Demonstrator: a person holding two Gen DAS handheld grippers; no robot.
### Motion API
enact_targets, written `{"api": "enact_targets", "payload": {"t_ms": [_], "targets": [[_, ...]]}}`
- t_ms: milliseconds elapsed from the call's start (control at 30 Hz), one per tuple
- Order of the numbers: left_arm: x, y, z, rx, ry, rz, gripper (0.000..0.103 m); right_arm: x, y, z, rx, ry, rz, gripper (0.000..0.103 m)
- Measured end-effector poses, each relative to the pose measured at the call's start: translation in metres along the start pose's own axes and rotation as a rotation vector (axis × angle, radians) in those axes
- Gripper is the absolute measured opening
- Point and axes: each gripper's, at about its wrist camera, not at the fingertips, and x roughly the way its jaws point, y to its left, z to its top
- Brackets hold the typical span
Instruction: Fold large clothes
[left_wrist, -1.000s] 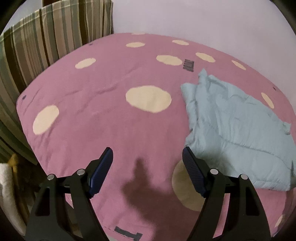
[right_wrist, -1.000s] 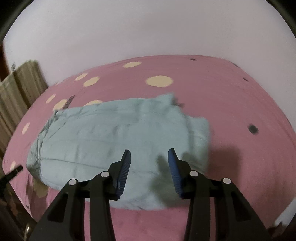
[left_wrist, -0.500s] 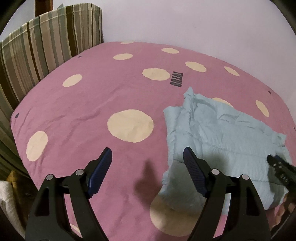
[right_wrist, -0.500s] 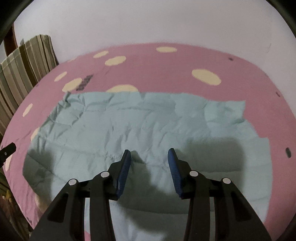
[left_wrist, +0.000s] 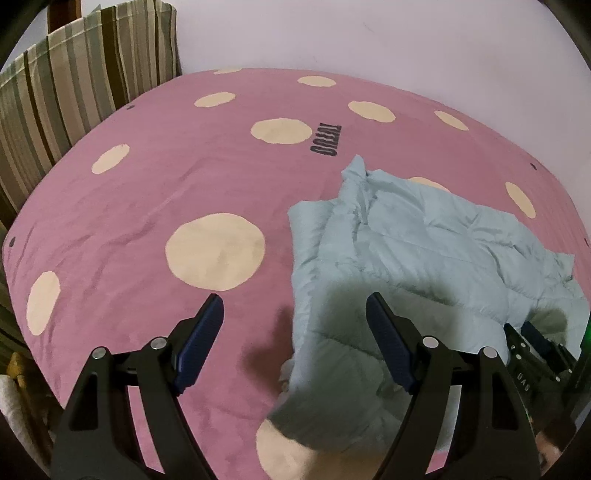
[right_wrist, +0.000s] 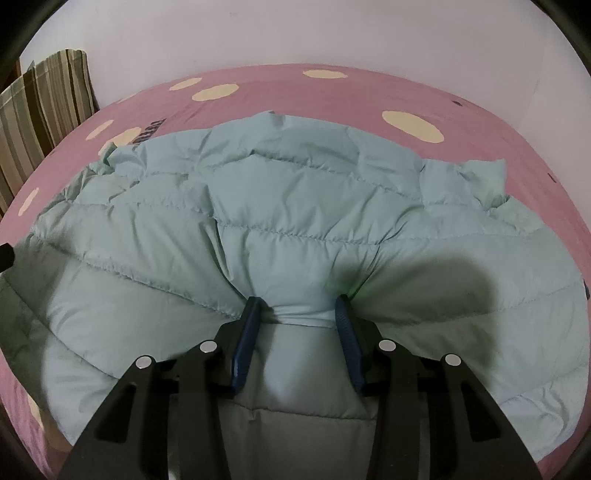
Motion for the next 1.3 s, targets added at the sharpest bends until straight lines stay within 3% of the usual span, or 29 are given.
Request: {"api": "enact_targets", "payload": {"t_ms": [400, 833, 1067, 1167, 1300], "targets": [[0.023, -0.009, 0.01, -0.024, 0.057, -0.049, 0.081, -0.002, -0.001, -0.001, -0.004, -0.01, 0.001, 0.043], [0.067, -0.026, 0.01, 0.023, 0.136, -0.035, 0.081, -0.001, 0.002, -0.003, -0.009, -0.02, -0.009, 0.043], [0.09, -0.028, 0.009, 0.019, 0.188, -0.085, 0.085, 0.0, 0.002, -0.003, -0.012, -0.026, -0.014, 0.043], [0.093, -0.031, 0.006, 0.03, 0.178, -0.098, 0.072, 0.0, 0.003, -0.003, -0.013, -0.028, -0.016, 0.043], [0.085, -0.046, 0.004, 0.09, 0.158, -0.102, 0.038, -0.001, 0.004, -0.003, -0.014, -0.033, -0.02, 0.043]]}}
